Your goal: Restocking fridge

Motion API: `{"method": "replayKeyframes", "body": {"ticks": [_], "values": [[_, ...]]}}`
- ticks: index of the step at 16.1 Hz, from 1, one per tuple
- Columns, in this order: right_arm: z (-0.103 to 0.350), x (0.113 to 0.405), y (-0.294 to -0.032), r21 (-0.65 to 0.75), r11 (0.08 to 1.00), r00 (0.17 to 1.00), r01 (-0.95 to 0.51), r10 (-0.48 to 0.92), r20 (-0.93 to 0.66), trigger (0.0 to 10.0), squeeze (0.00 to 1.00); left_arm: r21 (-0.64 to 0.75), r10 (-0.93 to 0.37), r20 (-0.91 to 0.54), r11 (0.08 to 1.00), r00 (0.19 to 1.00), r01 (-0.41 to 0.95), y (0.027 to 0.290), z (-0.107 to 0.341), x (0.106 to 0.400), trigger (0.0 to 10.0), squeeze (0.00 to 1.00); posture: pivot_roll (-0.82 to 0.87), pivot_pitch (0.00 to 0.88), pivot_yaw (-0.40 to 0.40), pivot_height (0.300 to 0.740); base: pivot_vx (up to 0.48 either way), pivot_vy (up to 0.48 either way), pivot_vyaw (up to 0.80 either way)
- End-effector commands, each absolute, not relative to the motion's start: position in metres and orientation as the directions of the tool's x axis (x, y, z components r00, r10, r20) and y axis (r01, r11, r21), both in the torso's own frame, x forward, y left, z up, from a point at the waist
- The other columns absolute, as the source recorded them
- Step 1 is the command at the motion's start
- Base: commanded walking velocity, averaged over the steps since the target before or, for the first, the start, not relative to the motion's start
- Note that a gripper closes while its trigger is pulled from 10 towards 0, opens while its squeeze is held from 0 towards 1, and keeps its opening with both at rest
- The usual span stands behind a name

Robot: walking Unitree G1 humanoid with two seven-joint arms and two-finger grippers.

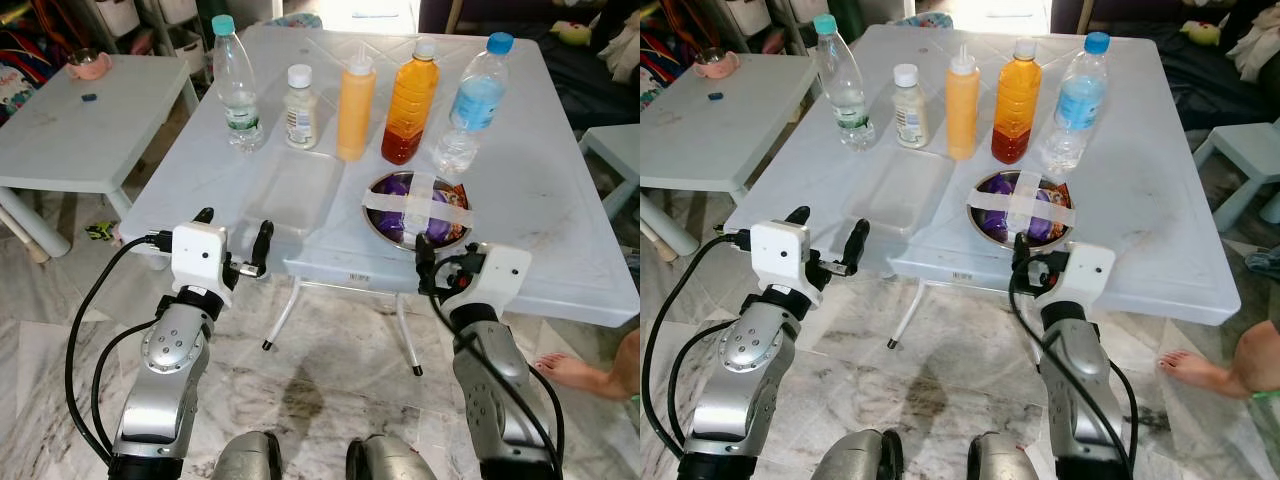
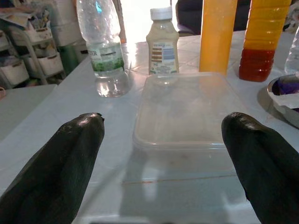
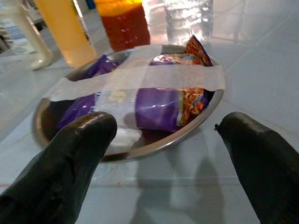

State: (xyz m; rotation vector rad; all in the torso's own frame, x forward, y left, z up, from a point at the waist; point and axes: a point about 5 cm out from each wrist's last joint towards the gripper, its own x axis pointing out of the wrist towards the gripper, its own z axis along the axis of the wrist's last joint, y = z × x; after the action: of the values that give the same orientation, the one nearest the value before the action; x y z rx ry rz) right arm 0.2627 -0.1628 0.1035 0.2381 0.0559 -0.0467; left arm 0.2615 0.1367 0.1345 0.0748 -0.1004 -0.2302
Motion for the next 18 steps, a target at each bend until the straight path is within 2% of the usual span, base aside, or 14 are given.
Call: {"method": "replayKeyframes", "body": {"ticks": [1,6,7,8,9,12,16,17,18], "values": [[0.099,0.264,-0.161,0.262,0.963,0.994,0.067,-0.042,-0.097,10.0,0.0,0.092,-0.244,0.091,0.967,0.965,0.236,0.136,0.137,0.26,10.0,0.0,-0.01,0.108,0.036,0.74,0.0,0.0,0.0],[0.096,0.268,-0.158,0.353,0.931,0.987,0.098,-0.047,-0.152,10.0,0.0,0.089,-0.245,0.095,0.967,0.965,0.237,0.134,0.138,0.26,10.0,0.0,-0.01,0.113,0.031,0.74,0.0,0.0,0.0],[0.096,0.268,-0.161,0.36,0.926,0.985,0.114,-0.059,-0.161,9.0,0.0,0.088,-0.244,0.095,0.968,0.965,0.236,0.133,0.138,0.26,10.0,0.0,-0.01,0.113,0.031,0.74,0.0,0.0,0.0],[0.096,0.267,-0.164,0.362,0.923,0.982,0.132,-0.073,-0.172,2.6,0.0,0.087,-0.245,0.095,0.968,0.965,0.237,0.133,0.138,0.26,10.0,0.0,-0.01,0.115,0.03,0.74,0.0,0.0,0.0],[0.095,0.266,-0.17,0.374,0.914,0.979,0.158,-0.094,-0.183,0.0,0.0,0.085,-0.247,0.094,0.967,0.965,0.239,0.132,0.138,0.26,10.0,0.0,-0.02,0.116,0.032,0.74,0.0,0.0,0.0],[0.091,0.26,-0.184,0.378,0.898,0.963,0.226,-0.148,-0.224,0.0,0.0,0.084,-0.252,0.094,0.966,0.963,0.245,0.13,0.138,0.261,10.0,0.0,-0.02,0.115,0.035,0.74,0.0,0.0,0.0],[0.093,0.259,-0.187,0.359,0.903,0.962,0.234,-0.163,-0.218,0.0,0.0,0.085,-0.258,0.098,0.964,0.961,0.25,0.129,0.139,0.263,10.0,0.0,-0.03,0.114,0.038,0.74,0.0,0.0,0.0],[0.096,0.261,-0.188,0.349,0.908,0.965,0.231,-0.166,-0.204,4.1,0.0,0.086,-0.259,0.099,0.964,0.961,0.251,0.128,0.139,0.264,10.0,0.0,-0.03,0.113,0.039,0.74,0.0,0.0,0.0],[0.1,0.265,-0.19,0.347,0.908,0.966,0.233,-0.177,-0.186,5.7,0.0,0.087,-0.26,0.099,0.964,0.961,0.252,0.128,0.139,0.264,10.0,0.0,-0.02,0.113,0.038,0.74,0.0,0.0,0.0]]}}
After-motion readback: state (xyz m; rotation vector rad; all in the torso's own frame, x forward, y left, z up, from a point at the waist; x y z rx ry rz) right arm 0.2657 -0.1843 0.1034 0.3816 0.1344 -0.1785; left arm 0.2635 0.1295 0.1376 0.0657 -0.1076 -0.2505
